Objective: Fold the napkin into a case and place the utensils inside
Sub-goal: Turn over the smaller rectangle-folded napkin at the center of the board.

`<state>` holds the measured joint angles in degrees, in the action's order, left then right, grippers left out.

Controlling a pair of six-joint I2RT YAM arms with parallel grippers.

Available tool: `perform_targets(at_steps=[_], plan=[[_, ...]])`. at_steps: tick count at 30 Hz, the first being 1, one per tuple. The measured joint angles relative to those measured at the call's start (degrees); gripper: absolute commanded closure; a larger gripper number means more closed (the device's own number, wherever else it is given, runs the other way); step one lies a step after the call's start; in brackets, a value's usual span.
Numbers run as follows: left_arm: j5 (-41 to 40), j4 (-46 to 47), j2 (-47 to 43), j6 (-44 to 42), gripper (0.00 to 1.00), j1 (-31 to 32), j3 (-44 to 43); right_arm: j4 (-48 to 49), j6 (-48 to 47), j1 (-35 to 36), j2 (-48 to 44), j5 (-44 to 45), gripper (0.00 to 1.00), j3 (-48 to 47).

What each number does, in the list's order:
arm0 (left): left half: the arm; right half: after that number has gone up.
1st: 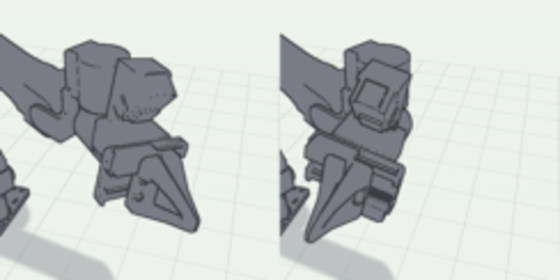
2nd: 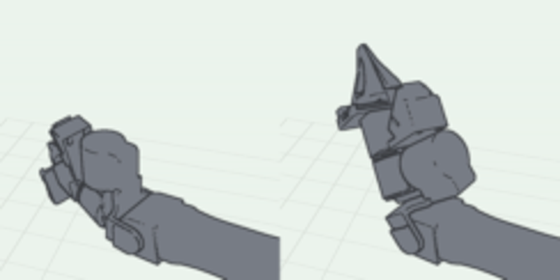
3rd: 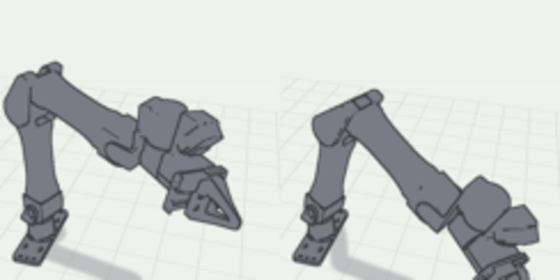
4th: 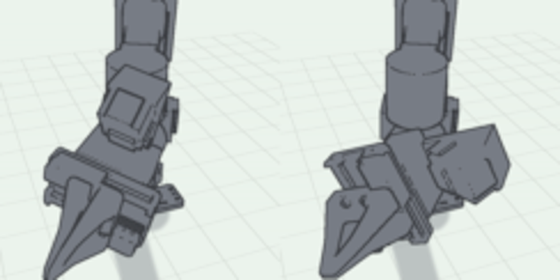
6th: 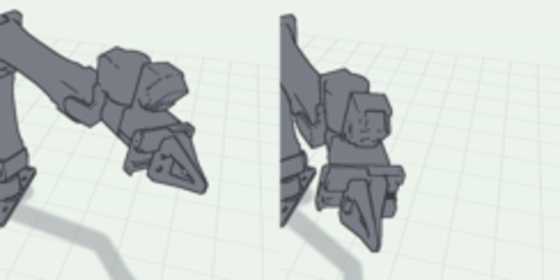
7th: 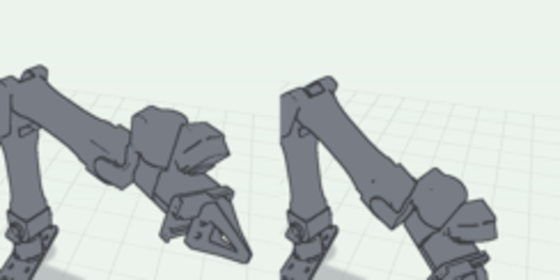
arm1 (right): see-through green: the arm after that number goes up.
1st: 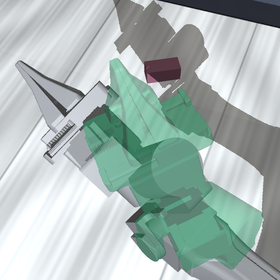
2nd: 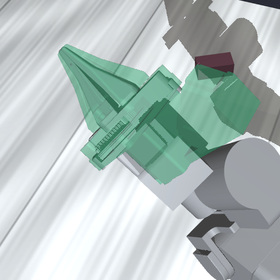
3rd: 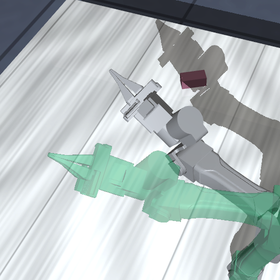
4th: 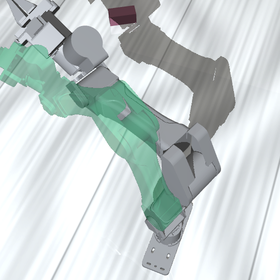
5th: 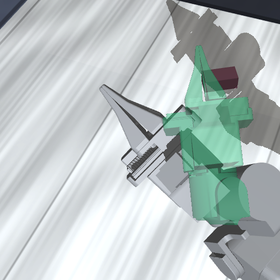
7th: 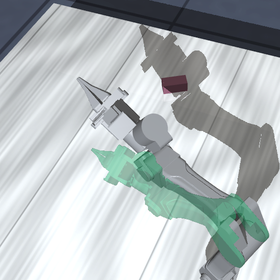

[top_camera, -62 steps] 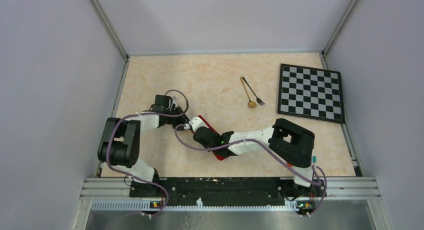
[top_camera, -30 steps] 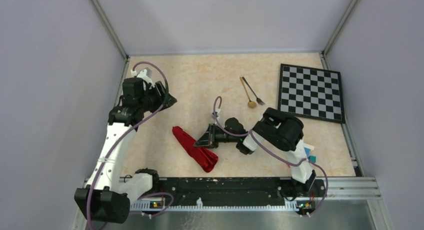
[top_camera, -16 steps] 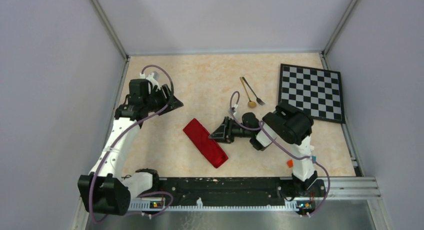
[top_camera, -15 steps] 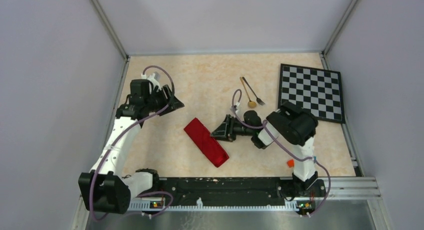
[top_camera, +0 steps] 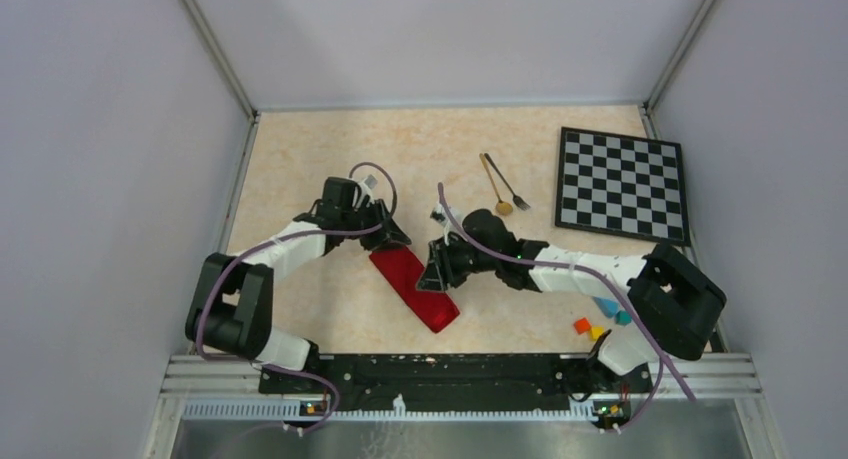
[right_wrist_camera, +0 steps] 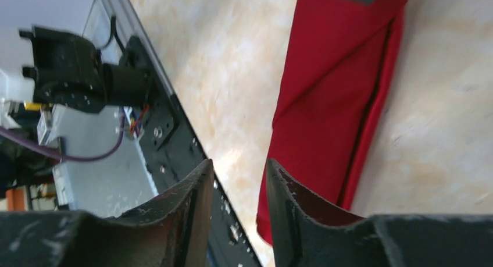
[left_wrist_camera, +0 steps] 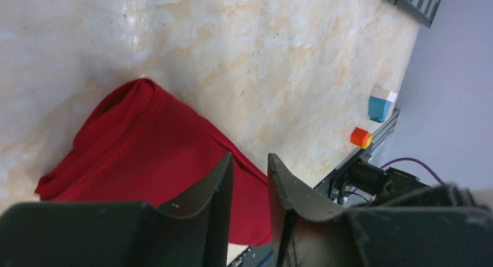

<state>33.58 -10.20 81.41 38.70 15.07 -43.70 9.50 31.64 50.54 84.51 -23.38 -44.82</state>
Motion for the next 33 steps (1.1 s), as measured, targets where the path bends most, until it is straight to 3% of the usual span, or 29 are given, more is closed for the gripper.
perform_targets(at_steps=[6, 10, 17, 24, 33], plan=[[-3.02, 6.29, 8.35, 1.92, 0.77, 1.79, 0.0, -0.48, -0.68, 2.54, 0.66, -1.29, 0.77, 5.9], [-6.03, 8.83, 13.29, 1.88, 0.79, 1.57, 0.0, -0.98, -1.77, 2.56, 3.56, 2.73, 0.84, 9.27], [-8.59, 8.81, 16.79, -0.13, 0.78, 1.62, -3.89, -3.91, -2.78, 4.11, 3.82, 10.75, 0.78, 8.13], [-10.49, 3.28, 14.71, -3.72, 0.55, 1.57, -7.85, -11.87, -3.48, 6.4, 0.07, 14.12, 0.61, 4.39], [-9.9, -5.2, -1.84, -7.43, 0.38, 1.27, -8.98, -7.85, -0.92, 6.51, -0.07, 9.94, 0.6, 5.49]])
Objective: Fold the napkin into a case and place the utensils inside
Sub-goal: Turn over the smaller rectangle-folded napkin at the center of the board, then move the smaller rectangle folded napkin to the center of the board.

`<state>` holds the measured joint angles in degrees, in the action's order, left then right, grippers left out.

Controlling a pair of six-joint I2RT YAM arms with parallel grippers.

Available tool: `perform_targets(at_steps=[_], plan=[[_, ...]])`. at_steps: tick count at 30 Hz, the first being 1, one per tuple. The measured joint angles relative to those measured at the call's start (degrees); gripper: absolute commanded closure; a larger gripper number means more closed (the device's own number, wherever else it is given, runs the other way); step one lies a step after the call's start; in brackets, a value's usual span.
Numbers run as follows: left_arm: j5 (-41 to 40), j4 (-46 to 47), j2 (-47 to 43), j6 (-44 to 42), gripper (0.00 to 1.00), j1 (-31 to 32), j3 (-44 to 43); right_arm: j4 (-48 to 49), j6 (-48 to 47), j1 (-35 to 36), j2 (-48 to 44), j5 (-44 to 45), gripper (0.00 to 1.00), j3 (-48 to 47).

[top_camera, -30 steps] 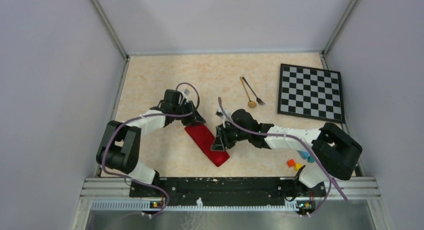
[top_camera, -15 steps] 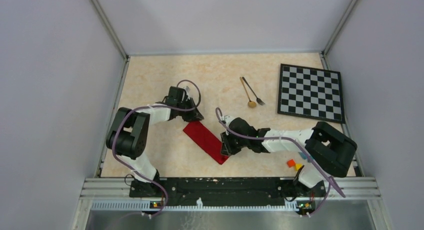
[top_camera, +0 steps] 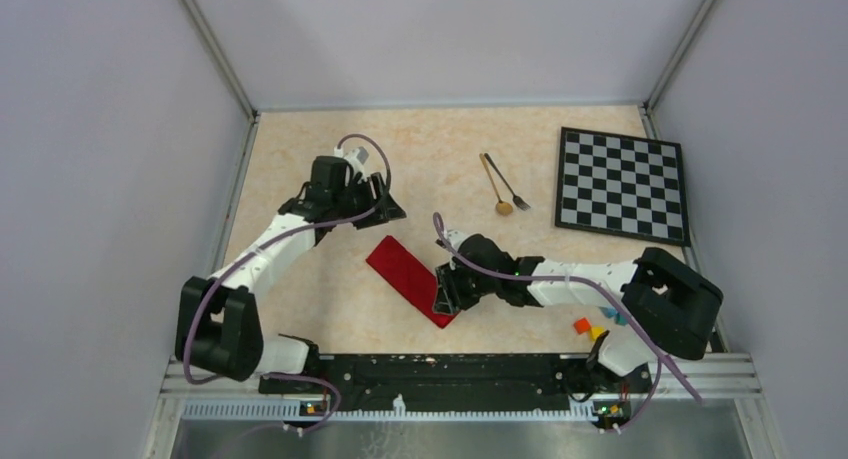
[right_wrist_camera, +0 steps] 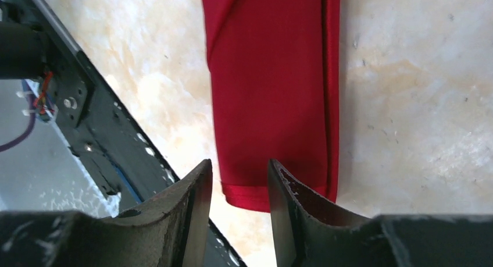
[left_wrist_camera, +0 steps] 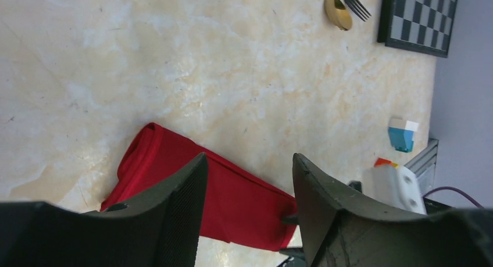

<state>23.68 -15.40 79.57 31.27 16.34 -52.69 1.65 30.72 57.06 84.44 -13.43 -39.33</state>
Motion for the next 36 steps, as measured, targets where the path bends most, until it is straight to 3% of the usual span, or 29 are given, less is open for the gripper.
perform_targets(at_steps=[8, 14, 19, 22, 25, 32, 36], plan=[[1.44, -4.44, -11.13, -0.13, 0.35, -0.2, 7.15, 5.51, 3.63, 0.57, 3.76, 1.01, 0.6, 2.71], [1.33, -7.02, -16.57, 1.25, 0.35, -0.2, 12.07, 14.88, 13.31, 1.55, 7.63, 2.1, 0.59, 3.37], [0.92, -7.26, -18.45, 2.82, 0.35, -0.2, 14.88, 16.79, 16.63, 2.73, 8.61, 2.97, 0.52, 3.15], [1.14, -7.37, -18.45, 3.37, 0.34, -0.2, 15.39, 14.56, 15.67, 2.84, 7.58, 3.85, 0.43, 2.36], [1.77, -6.84, -18.51, 4.66, 0.34, 0.44, 16.26, 10.86, 12.72, 2.78, 4.15, 4.66, 0.42, 2.27], [1.73, -5.27, -23.17, 9.66, 0.34, 7.3, 20.41, 1.55, 1.64, -0.61, 1.38, 1.81, 0.44, -0.13], [-0.11, -6.1, -25.2, 10.38, 0.34, 7.48, 19.71, -1.31, -1.16, -1.05, 1.77, 2.21, 0.53, -0.13]])
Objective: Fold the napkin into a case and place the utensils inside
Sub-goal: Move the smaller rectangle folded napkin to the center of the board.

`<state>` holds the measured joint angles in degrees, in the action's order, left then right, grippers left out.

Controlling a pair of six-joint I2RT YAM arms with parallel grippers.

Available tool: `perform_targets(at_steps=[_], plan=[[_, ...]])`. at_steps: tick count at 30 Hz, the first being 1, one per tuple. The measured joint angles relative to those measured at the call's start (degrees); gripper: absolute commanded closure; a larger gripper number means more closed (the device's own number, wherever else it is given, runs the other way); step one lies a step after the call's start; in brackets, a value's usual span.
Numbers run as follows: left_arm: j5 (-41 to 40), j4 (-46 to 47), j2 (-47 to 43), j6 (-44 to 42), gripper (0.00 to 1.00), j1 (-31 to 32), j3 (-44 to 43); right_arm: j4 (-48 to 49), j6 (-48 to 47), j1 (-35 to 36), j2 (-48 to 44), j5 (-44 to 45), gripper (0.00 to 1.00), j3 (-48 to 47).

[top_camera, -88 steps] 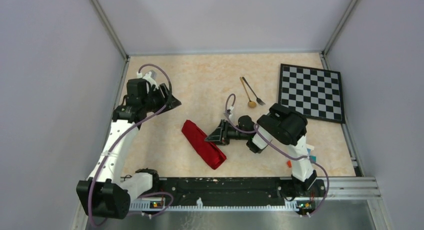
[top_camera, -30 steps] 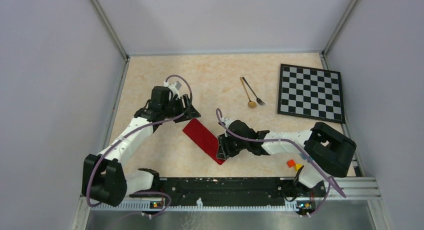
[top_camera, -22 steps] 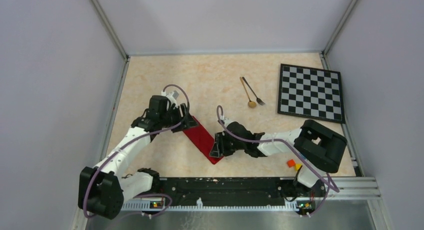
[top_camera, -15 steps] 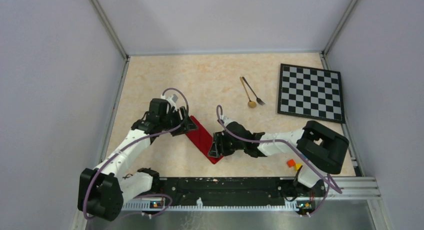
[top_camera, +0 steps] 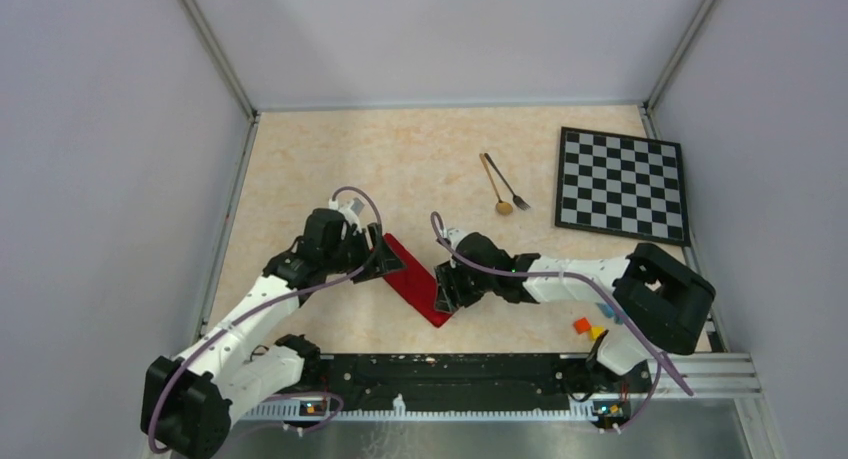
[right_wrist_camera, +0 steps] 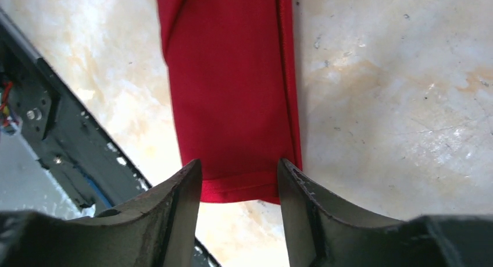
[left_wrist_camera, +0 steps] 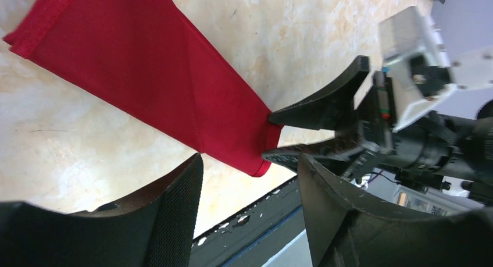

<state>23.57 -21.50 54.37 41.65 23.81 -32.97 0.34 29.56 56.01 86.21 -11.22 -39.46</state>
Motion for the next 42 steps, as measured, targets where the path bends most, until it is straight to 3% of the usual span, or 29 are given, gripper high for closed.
perform_targets(at_steps=[4, 10, 15, 18, 20, 23, 27, 32, 37, 42], plan=[[-2.38, -2.51, -0.87, -0.35, 0.34, 0.0, -3.19, 0.66, 1.44, 0.2, 3.17, 1.53, 0.65, -1.33], [-6.29, -6.01, -3.28, -1.97, 0.33, 0.0, -8.24, 9.66, 14.34, 3.8, 12.35, 4.28, 0.65, -6.58], [-10.88, -9.53, -4.33, -2.82, 0.3, 0.0, -11.08, 17.49, 24.28, 6.62, 31.08, 6.36, 0.58, -26.47], [-20.02, -15.74, -4.59, -4.17, 0.26, -2.19, -13.03, 19.87, 27.06, 6.43, 41.81, 5.92, 0.52, -42.25], [-21.62, -18.64, -4.13, -4.44, 0.26, -2.82, -15.52, 22.14, 27.69, 5.81, 43.5, 5.09, 0.46, -45.09], [-22.01, -20.57, -3.48, -5.31, 0.25, -6.16, -20.2, 26.8, 28.24, 4.81, 40.54, 3.39, 0.41, -39.21], [-21.75, -20.46, -3.52, -5.62, 0.26, -16.57, -21.75, 32.33, 28.81, 1.49, 29.59, -1.9, 0.42, -20.31], [-21.84, -19.5, 2.54, -5.66, 0.28, -19.06, -20.13, 32.11, 25.03, -7.65, 16.55, -6.05, 0.4, -6.56], [-25.99, -16.24, 17.25, -8.28, 0.34, -19.08, -19.37, 24.72, 16.61, -10.4, 3.02, -6.51, 0.41, -3.19], [-31.01, -11.98, 26.93, -12.94, 0.52, -18.16, -18.12, 22.45, 10.34, -10.38, -4.37, -7.26, 0.41, -1.99]])
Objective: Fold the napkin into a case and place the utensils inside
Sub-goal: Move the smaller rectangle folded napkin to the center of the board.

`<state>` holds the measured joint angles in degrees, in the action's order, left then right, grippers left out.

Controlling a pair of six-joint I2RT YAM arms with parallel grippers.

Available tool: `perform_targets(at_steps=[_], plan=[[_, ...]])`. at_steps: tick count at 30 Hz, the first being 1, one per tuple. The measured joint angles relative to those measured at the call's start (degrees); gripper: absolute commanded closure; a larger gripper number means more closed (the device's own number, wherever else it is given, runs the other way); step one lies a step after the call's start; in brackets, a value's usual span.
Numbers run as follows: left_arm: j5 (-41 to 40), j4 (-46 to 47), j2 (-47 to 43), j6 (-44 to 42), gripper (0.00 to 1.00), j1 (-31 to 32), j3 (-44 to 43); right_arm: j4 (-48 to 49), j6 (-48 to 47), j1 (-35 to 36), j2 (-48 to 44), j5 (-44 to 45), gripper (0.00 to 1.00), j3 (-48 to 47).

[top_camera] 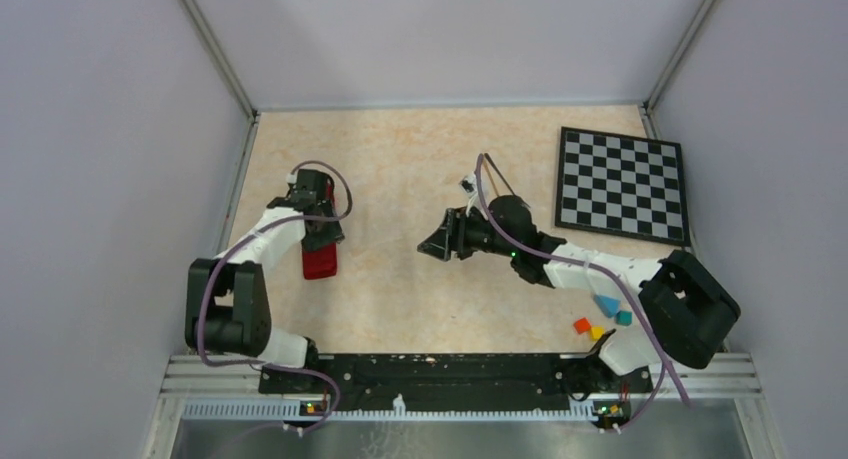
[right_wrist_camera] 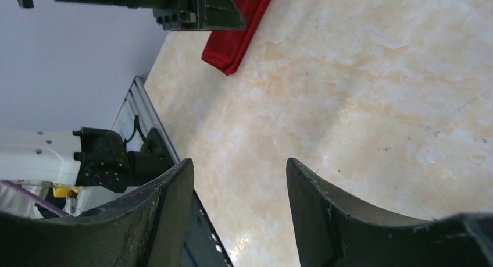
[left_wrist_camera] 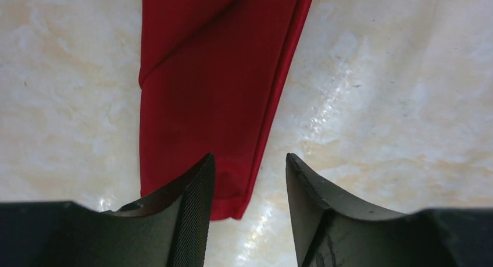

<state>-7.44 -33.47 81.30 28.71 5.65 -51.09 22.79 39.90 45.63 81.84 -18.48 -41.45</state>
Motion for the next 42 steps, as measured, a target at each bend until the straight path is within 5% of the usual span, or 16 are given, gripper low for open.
perform_targets(at_steps=[10, 20, 26, 32, 42], plan=[[-12.96, 6.21, 13.0, -8.09, 0.64, 3.52, -2.58, -2.49, -4.85, 0.0, -4.92, -0.79, 0.42, 7.74], [-23.19, 20.06, 25.51, -26.71, 0.69, 0.83, -11.74, -1.95, -6.91, -0.02, -11.28, -0.61, 0.42, 11.08], [-23.02, 26.99, 25.62, -37.57, 0.65, -0.48, -9.27, -2.45, -7.45, -0.68, -12.96, -0.22, 0.42, 11.1], [-23.37, 27.98, 21.24, -42.1, 0.45, -0.48, -4.57, -1.53, -7.56, -1.62, -13.35, -0.15, 0.42, 11.5], [-25.18, 21.84, 15.89, -39.08, 0.45, -1.2, -1.14, -0.74, -7.32, -1.64, -12.9, -0.94, 0.42, 12.61]])
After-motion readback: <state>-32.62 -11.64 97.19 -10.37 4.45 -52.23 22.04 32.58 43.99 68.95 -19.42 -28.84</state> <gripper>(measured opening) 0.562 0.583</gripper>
